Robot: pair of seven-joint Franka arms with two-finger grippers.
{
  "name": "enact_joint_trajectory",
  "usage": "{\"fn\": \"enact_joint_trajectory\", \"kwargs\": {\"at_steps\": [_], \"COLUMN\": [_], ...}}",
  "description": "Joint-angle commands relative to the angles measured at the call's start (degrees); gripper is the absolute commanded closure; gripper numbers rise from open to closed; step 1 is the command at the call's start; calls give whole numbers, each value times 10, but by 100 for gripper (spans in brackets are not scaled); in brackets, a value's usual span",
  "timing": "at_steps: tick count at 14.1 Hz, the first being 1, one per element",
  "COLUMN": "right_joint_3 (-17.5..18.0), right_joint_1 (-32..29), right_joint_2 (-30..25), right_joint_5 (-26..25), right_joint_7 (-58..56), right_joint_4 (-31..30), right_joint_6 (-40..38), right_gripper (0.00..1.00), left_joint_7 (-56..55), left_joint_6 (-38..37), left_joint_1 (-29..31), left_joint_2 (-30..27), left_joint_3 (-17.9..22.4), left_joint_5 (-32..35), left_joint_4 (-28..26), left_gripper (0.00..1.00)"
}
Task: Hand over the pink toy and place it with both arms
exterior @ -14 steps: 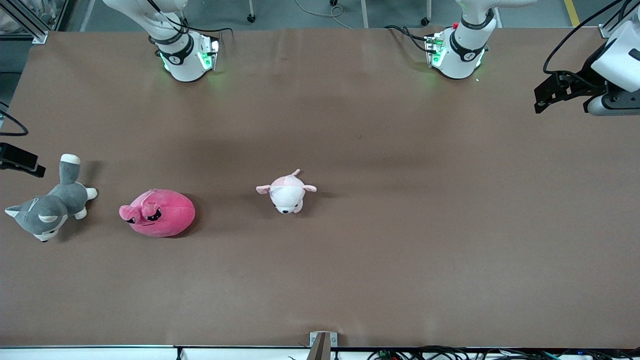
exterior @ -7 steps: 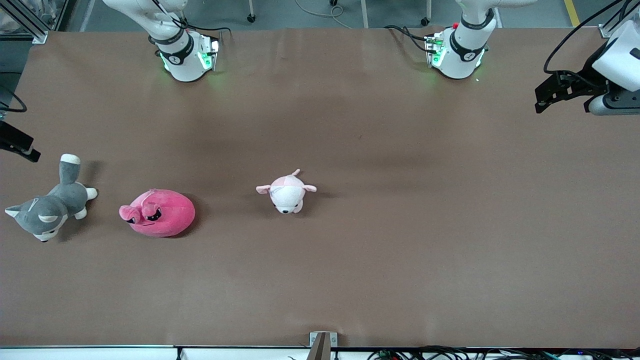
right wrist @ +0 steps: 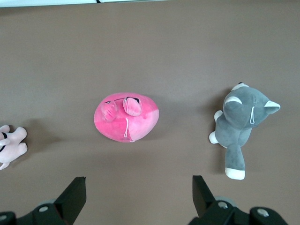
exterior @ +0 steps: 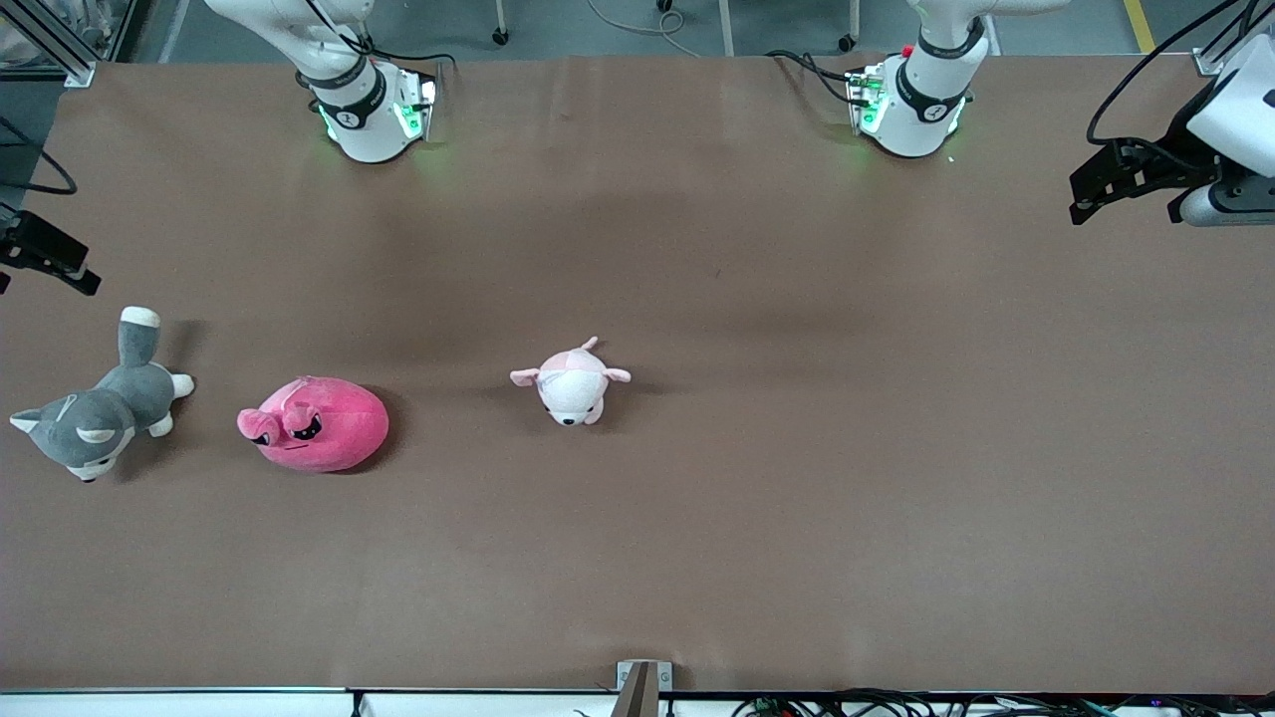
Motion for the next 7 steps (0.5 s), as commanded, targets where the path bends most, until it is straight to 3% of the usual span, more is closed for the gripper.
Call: {"fn": "enact_joint_trajectory", "kwargs": {"at_steps": [1, 7], "right_joint_3": [4, 5], "right_joint_1": [0, 0], "right_joint_2": [-34, -28], "right_joint_5": [-22, -37], "right_joint_7": [10, 10], "right_joint_4": [-41, -16], "right_joint_6": [16, 4], "right_gripper": [0, 0], "left_joint_7": [11, 5], "left_joint_6": [-2, -2], "left_joint_1": [1, -3], "left_joint_2": [-4, -3], "left_joint_3": [2, 0], "left_joint_5": [-10, -12], "left_joint_4": [7, 8], "left_gripper": [0, 0]}}
